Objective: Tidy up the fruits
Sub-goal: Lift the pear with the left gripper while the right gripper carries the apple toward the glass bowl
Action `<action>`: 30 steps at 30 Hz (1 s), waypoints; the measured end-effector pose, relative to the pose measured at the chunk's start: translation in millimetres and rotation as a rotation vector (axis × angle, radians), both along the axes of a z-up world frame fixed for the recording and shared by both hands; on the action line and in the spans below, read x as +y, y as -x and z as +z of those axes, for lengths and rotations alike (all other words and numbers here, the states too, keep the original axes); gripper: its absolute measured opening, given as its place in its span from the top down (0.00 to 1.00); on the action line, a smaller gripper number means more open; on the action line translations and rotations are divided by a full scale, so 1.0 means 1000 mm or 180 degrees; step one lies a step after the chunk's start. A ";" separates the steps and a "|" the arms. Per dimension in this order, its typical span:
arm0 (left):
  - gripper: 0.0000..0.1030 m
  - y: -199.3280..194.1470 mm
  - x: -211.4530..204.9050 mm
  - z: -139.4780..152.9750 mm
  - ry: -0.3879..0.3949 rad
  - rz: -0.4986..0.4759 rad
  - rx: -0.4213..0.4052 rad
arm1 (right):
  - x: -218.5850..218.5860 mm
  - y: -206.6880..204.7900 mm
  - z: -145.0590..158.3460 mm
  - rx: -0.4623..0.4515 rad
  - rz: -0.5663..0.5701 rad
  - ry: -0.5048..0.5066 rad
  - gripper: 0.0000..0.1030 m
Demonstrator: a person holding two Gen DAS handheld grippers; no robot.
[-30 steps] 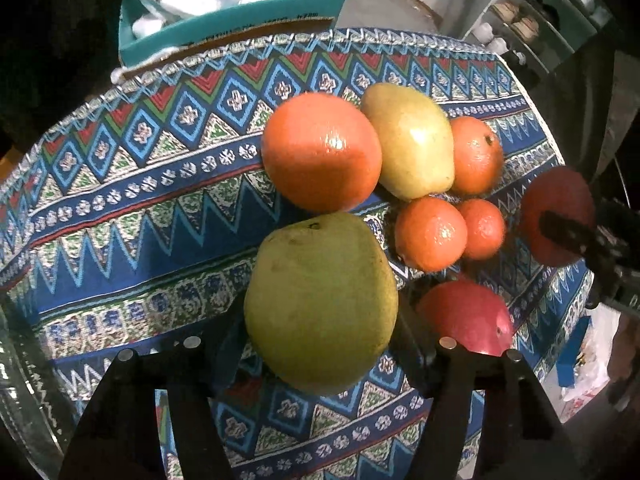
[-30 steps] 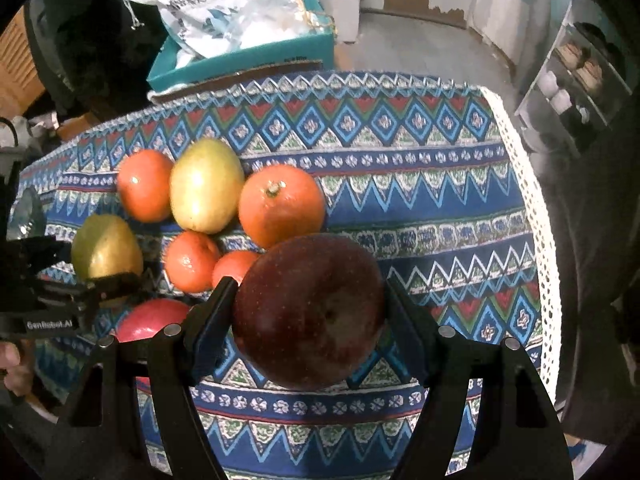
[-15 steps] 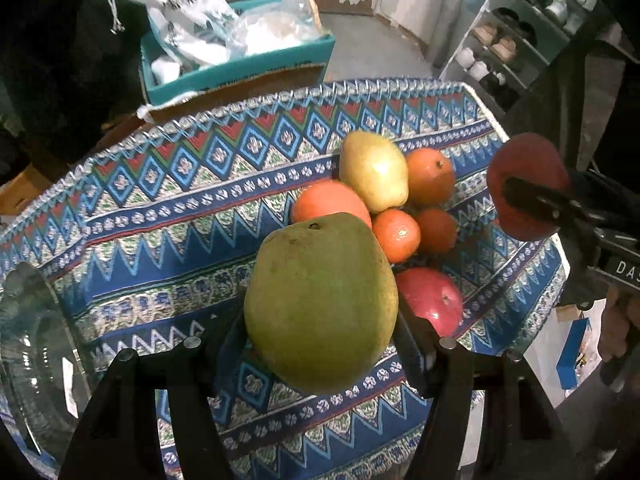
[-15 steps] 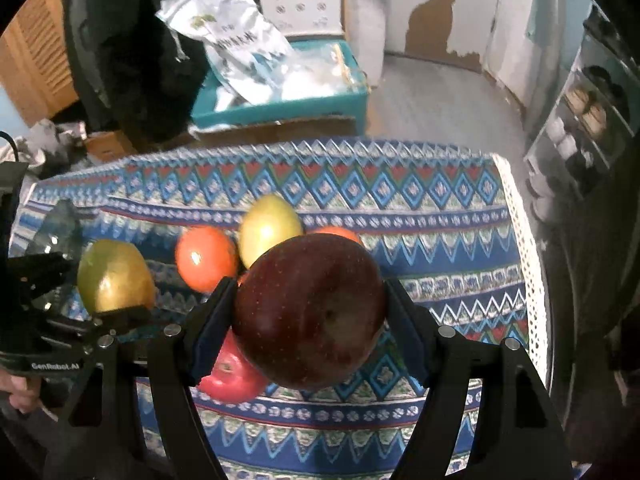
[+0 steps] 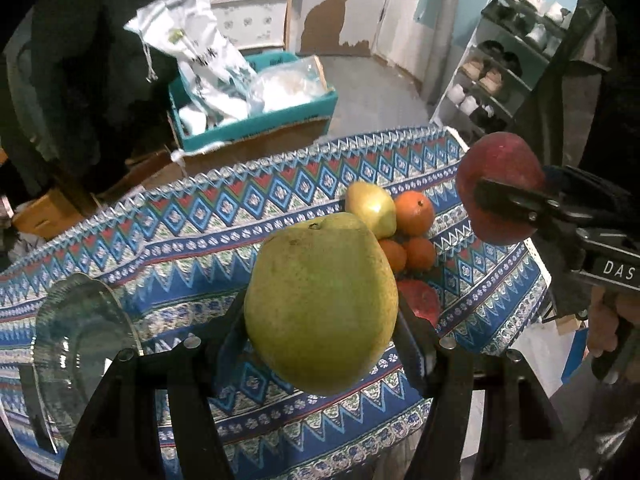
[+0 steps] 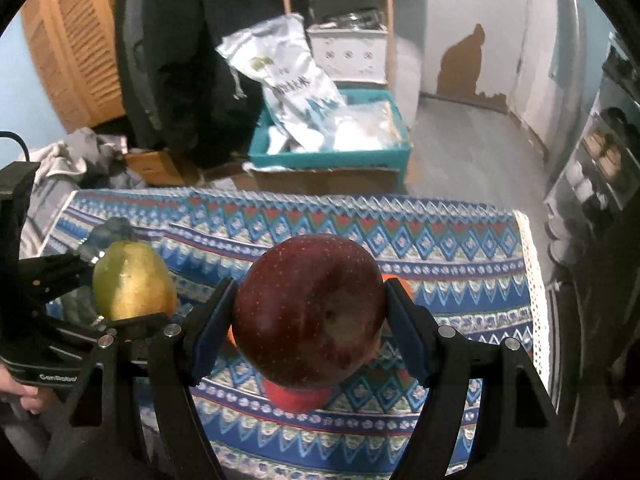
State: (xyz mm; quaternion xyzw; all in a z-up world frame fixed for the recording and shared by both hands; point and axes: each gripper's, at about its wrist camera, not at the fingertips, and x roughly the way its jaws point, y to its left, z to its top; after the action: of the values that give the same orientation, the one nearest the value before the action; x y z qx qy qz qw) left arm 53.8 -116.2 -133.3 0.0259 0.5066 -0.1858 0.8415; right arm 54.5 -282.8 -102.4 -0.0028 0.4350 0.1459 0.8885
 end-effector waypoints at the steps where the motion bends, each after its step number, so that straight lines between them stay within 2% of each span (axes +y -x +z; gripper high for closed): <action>1: 0.34 0.003 0.002 0.003 0.0007 0.0007 -0.0024 | 0.004 0.001 0.004 -0.0025 0.0027 -0.0014 0.29; 15: 0.34 0.020 0.046 0.033 0.0072 0.0138 -0.0262 | 0.060 0.001 0.037 -0.0165 0.0378 -0.0182 0.29; 30: 0.34 0.030 0.117 0.042 0.0114 0.0545 -0.0330 | 0.139 -0.017 0.041 -0.0103 0.0751 -0.0303 0.29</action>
State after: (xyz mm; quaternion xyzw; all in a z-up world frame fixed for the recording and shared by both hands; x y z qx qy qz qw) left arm 24.0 1.2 -91.4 -0.0231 0.4594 -0.1207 0.8797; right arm 71.3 -144.2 -61.4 -0.0142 0.4099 0.2698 0.8712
